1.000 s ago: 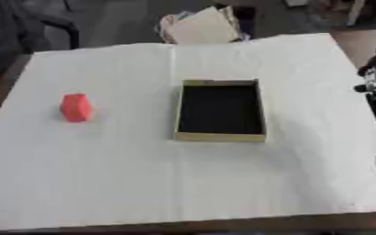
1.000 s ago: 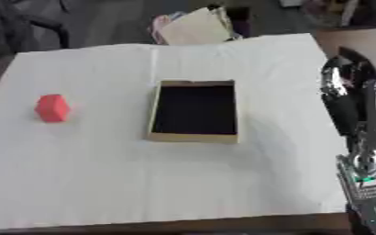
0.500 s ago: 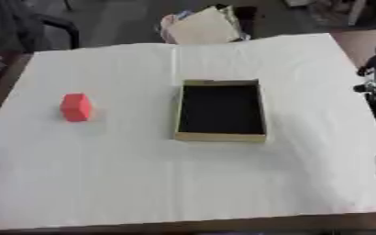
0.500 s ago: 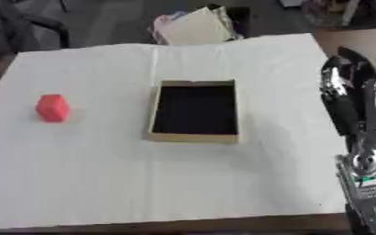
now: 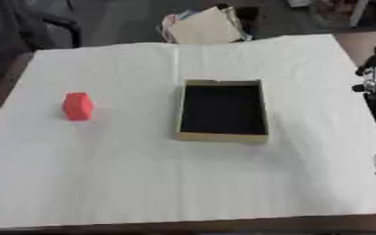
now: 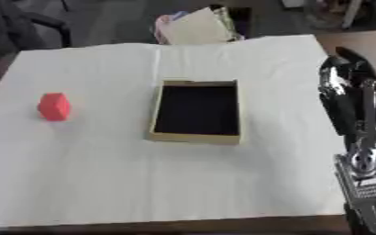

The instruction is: Pick up objects on the table and place them in the box.

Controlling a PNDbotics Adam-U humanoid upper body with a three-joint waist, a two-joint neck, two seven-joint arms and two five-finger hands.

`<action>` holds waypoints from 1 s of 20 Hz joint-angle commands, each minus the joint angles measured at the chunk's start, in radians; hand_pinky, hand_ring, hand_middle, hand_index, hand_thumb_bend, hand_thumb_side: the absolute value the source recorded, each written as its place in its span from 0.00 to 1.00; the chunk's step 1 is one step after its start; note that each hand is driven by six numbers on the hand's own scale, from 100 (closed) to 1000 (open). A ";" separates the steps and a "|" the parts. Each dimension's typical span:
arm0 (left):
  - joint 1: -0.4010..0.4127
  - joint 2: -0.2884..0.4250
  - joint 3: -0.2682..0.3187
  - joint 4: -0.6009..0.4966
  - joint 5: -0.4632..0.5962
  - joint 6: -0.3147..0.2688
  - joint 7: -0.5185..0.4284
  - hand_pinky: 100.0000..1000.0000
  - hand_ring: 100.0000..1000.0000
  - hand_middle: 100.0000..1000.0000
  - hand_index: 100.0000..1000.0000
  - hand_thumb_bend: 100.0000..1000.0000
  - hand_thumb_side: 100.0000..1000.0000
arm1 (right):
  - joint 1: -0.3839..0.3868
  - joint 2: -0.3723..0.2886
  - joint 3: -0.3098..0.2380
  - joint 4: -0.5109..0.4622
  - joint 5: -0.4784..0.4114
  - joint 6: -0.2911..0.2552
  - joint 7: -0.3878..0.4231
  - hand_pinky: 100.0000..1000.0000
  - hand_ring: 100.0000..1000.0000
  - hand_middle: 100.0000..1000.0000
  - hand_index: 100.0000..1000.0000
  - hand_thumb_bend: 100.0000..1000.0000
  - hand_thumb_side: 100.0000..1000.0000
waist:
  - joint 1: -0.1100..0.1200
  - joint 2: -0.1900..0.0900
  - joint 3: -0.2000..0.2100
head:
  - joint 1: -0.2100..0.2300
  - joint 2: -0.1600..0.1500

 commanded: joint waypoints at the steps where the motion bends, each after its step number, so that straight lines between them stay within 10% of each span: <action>1: -0.002 0.055 -0.036 -0.113 -0.043 -0.041 -0.152 0.73 0.64 0.65 0.80 0.23 0.20 | -0.014 -0.020 -0.002 -0.013 0.000 0.003 0.000 0.53 0.72 0.48 0.84 0.00 0.65 | -0.002 -0.011 0.003 | 0.000 -0.010; 8: 0.034 0.062 -0.124 -0.228 -0.070 -0.113 -0.351 0.74 0.67 0.68 0.82 0.29 0.15 | -0.017 -0.021 -0.001 -0.013 0.000 0.004 0.001 0.53 0.72 0.48 0.84 0.00 0.65 | -0.003 -0.009 0.000 | 0.004 -0.013; 20: 0.035 -0.010 -0.207 -0.230 -0.114 -0.192 -0.427 0.76 0.74 0.75 0.86 0.31 0.12 | -0.017 -0.018 -0.001 -0.015 -0.007 0.003 -0.001 0.52 0.72 0.48 0.84 0.00 0.66 | -0.006 -0.001 -0.007 | 0.012 -0.012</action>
